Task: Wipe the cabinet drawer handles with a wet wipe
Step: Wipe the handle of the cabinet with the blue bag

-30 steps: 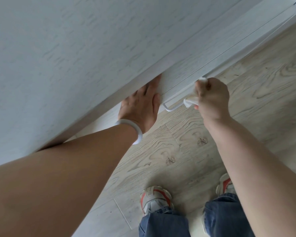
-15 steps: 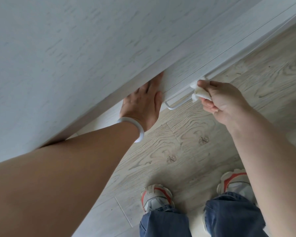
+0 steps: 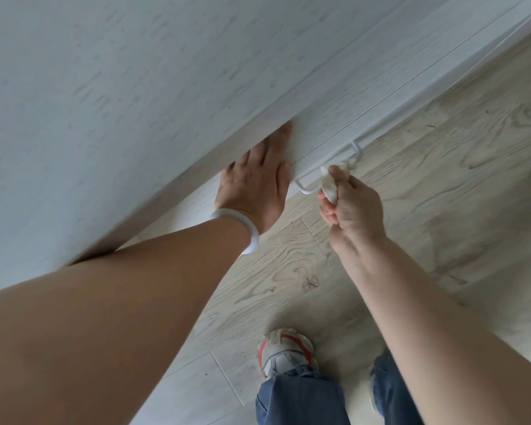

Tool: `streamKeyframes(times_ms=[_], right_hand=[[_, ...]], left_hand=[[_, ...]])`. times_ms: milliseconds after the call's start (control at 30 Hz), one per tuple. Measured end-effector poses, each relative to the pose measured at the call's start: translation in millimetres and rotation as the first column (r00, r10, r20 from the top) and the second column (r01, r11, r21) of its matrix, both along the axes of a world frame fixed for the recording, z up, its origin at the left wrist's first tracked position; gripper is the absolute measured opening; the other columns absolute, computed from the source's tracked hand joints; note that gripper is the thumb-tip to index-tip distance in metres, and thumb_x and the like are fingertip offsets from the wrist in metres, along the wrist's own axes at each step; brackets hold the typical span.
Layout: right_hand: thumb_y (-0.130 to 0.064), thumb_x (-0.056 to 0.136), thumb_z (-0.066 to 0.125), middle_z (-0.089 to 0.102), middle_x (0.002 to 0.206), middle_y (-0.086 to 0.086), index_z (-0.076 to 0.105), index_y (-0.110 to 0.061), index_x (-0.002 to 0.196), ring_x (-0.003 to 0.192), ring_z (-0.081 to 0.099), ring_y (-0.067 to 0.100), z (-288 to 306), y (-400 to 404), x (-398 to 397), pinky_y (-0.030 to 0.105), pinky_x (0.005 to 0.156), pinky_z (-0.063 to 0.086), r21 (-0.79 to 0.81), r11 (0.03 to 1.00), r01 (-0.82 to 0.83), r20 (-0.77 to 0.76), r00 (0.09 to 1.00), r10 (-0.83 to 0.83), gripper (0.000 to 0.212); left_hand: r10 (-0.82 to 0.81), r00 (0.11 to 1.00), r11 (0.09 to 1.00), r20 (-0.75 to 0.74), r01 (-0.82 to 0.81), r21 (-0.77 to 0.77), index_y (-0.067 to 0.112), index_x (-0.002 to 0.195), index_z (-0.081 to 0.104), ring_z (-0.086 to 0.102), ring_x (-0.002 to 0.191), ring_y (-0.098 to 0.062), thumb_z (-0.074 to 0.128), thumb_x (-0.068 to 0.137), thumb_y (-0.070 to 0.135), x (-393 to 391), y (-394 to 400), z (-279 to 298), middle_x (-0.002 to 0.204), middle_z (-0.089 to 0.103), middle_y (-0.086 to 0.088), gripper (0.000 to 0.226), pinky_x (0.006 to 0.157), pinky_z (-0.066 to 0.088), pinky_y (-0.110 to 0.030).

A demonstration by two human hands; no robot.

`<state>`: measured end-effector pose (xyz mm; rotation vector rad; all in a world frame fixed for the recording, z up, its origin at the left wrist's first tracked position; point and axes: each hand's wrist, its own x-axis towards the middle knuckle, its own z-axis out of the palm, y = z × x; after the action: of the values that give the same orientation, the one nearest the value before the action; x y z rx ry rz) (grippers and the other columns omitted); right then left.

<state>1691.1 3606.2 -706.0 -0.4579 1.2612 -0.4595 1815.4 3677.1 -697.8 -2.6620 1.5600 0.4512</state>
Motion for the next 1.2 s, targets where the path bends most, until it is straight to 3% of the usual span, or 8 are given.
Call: streamKeyframes(times_ms=[100, 200, 400, 567, 767, 867, 1000, 1200], right_hand=[[-0.021, 0.090, 0.066, 0.055, 0.054, -0.001, 0.065, -0.006, 0.079, 0.035, 0.036, 0.005, 3, -29, -14, 0.018, 0.033, 0.023, -0.041, 0.998, 0.058, -0.035, 0.998, -0.059, 0.018], [-0.023, 0.092, 0.064, 0.052, 0.049, -0.002, 0.063, -0.010, 0.072, 0.034, 0.035, 0.006, 4, -35, -12, 0.020, 0.034, 0.023, -0.042, 0.992, 0.122, -0.067, 0.990, -0.124, 0.024], [-0.019, 0.093, 0.062, 0.052, 0.063, 0.004, 0.064, -0.005, 0.079, 0.038, 0.046, 0.000, 8, 30, 6, 0.011, 0.035, 0.032, 0.043, 0.997, -0.065, -0.079, 0.995, 0.069, 0.020], [-0.020, 0.092, 0.063, 0.053, 0.057, 0.001, 0.067, -0.005, 0.084, 0.035, 0.037, 0.003, 7, -12, -4, 0.016, 0.034, 0.025, -0.039, 0.999, 0.009, -0.093, 0.996, -0.013, 0.017], [-0.018, 0.093, 0.062, 0.054, 0.056, 0.008, 0.066, 0.001, 0.080, 0.032, 0.040, 0.003, 5, 30, -2, 0.013, 0.031, 0.026, 0.025, 0.954, -0.298, -0.167, 0.940, 0.298, 0.023], [-0.019, 0.088, 0.068, 0.056, 0.064, 0.007, 0.066, -0.002, 0.093, 0.036, 0.043, 0.002, 0, 27, -3, 0.014, 0.034, 0.027, 0.094, 0.971, -0.221, -0.081, 0.970, 0.228, 0.019], [-0.020, 0.087, 0.069, 0.057, 0.060, -0.002, 0.063, -0.018, 0.087, 0.044, 0.036, 0.007, -5, 30, 11, 0.018, 0.045, 0.028, 0.132, 0.975, -0.178, 0.094, 0.981, 0.167, 0.007], [-0.016, 0.085, 0.071, 0.054, 0.054, -0.007, 0.056, -0.021, 0.082, 0.042, 0.038, 0.008, -7, 33, 20, 0.022, 0.045, 0.028, 0.051, 0.997, -0.058, 0.012, 0.998, 0.058, 0.016]], left_hand=[[-0.013, 1.000, 1.000, 0.020, 0.013, 0.000, 0.026, 0.156, 0.000, 0.027, 0.144, -0.023, 0.017, 0.104, 0.037, 0, 0, -1, 0.160, 0.020, 0.001, 0.056, 0.116, 0.023, -0.042], [-0.007, 1.000, 1.000, 0.013, 0.006, 0.006, 0.027, 0.156, 0.000, 0.026, 0.145, -0.023, 0.016, 0.104, 0.038, 0, 0, 0, 0.161, 0.018, 0.002, 0.055, 0.117, 0.022, -0.041], [0.017, 0.999, 1.000, -0.044, -0.017, 0.003, 0.030, 0.156, 0.002, 0.032, 0.142, -0.024, 0.018, 0.104, 0.036, 1, -1, 3, 0.161, 0.021, 0.004, 0.055, 0.114, 0.028, -0.043], [0.030, 0.997, 1.000, -0.067, -0.030, 0.008, 0.031, 0.155, 0.002, 0.035, 0.140, -0.025, 0.017, 0.104, 0.037, 0, -1, 3, 0.159, 0.023, 0.006, 0.054, 0.111, 0.031, -0.045], [0.064, 0.991, 0.997, -0.116, -0.059, 0.043, 0.035, 0.154, 0.005, 0.037, 0.140, -0.024, 0.015, 0.104, 0.040, 0, -1, 1, 0.157, 0.028, 0.007, 0.051, 0.110, 0.033, -0.045], [0.065, 0.992, 0.998, -0.113, -0.061, 0.036, 0.034, 0.154, 0.006, 0.036, 0.140, -0.022, 0.015, 0.104, 0.040, 0, -1, 2, 0.157, 0.028, 0.007, 0.051, 0.111, 0.032, -0.044], [0.070, 0.991, 0.997, -0.116, -0.067, 0.033, 0.033, 0.154, 0.008, 0.036, 0.140, -0.022, 0.017, 0.104, 0.038, 0, -1, 1, 0.156, 0.031, 0.006, 0.051, 0.111, 0.032, -0.043], [0.064, 0.992, 0.998, -0.109, -0.062, 0.023, 0.033, 0.155, 0.004, 0.030, 0.143, -0.018, 0.018, 0.104, 0.038, 0, -1, 1, 0.159, 0.024, 0.008, 0.052, 0.114, 0.027, -0.039]])
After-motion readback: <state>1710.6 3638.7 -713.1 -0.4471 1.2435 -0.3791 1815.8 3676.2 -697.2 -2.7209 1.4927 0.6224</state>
